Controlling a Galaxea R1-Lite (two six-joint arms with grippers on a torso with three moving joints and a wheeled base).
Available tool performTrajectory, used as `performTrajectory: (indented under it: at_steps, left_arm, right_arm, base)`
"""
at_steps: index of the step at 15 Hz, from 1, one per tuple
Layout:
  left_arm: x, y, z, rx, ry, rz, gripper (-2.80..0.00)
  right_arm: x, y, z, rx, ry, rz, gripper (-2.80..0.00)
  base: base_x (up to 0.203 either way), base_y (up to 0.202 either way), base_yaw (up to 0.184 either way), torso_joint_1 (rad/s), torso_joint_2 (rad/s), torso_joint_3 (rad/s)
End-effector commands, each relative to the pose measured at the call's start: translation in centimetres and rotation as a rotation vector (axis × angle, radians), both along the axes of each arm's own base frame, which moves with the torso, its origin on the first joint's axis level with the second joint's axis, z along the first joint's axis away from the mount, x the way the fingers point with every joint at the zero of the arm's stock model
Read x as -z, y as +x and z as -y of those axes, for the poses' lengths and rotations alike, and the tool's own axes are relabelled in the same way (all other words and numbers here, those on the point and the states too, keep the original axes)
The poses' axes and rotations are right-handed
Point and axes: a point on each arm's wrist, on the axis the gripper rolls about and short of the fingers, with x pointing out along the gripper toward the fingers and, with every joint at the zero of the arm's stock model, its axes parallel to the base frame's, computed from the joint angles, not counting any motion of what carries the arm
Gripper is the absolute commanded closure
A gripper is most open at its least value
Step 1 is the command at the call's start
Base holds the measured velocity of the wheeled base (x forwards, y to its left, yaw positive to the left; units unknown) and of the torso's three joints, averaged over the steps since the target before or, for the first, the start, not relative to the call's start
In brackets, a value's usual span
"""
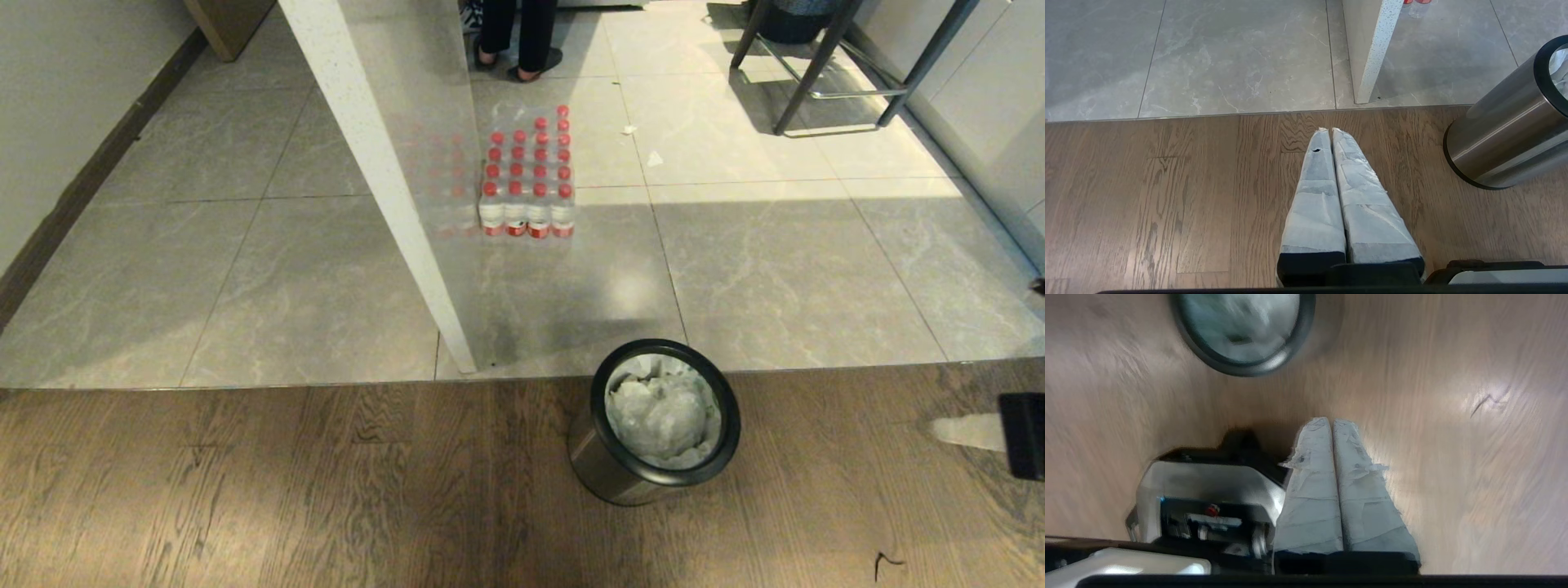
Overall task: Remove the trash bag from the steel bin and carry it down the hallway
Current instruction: Place the outer trash can on the ground
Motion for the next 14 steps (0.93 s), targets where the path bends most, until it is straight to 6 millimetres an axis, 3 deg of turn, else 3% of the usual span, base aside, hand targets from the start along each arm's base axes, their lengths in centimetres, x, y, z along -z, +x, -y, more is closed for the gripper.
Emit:
performTrajectory:
  at_steps: [1,5,8,14]
  left_arm:
    - [0.0,0.0,0.0,0.000,-0.001,0.000,0.00]
    - [0.0,0.0,0.0,0.000,-0.001,0.000,0.00]
    - [0.0,0.0,0.0,0.000,-0.001,0.000,0.00]
    - [0.0,0.0,0.0,0.000,0.000,0.000,0.00]
  right_arm:
    - [4.3,4.5,-0.6,-0.015,-0.010,-0.194,-2.80]
    - [9.0,8.0,-2.8,-0.104,-0.029,-0.276,-2.80]
    - [11.6,10.6,-4.6,-0.152,-0.030,-0.217,-2.80]
    - [16.2,15.2,-5.6,-0.069,-0.141,-0.139,-2.80]
  base:
    - [0.000,0.000,0.000,0.000,0.00,0.000]
    - [0.000,0.000,0.000,0.000,0.00,0.000]
    - [0.000,0.000,0.000,0.000,0.00,0.000]
    - [0.000,0.000,0.000,0.000,0.00,0.000]
